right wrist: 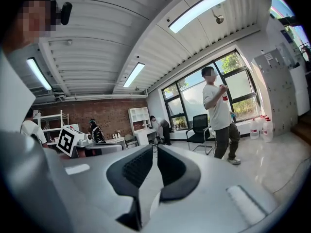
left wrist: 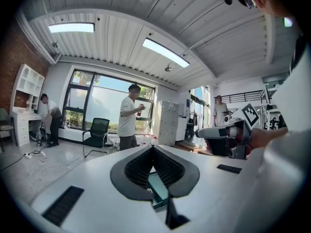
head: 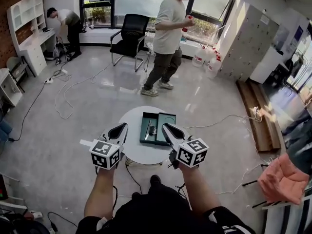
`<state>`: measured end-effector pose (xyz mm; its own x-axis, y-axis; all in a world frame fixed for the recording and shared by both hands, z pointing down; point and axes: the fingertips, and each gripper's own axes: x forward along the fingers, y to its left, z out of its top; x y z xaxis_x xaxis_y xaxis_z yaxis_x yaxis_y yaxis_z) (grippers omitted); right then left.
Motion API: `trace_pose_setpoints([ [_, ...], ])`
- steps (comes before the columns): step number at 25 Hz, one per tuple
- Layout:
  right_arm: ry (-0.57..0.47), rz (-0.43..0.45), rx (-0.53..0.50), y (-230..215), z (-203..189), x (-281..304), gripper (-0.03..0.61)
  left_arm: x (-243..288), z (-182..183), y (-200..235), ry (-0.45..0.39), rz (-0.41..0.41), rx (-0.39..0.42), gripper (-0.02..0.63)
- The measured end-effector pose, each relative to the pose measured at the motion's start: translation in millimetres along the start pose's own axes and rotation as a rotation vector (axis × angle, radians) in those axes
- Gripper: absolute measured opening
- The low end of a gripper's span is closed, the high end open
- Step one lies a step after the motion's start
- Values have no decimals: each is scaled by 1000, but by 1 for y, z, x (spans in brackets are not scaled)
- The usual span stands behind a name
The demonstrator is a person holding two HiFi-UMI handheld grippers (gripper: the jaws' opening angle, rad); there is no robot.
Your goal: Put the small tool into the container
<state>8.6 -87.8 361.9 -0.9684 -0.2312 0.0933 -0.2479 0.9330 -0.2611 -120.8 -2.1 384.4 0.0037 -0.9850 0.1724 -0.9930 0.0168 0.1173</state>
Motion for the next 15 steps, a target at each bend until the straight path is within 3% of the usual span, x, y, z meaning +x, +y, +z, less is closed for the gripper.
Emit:
trace_pose_setpoints([
  [9,35,-77,82,-86,-20,14,41,57,10,10,19,-15,17,3],
  [15,70,-89,124,-130,-32,57,41,88,0,55,66,39,-11,3],
])
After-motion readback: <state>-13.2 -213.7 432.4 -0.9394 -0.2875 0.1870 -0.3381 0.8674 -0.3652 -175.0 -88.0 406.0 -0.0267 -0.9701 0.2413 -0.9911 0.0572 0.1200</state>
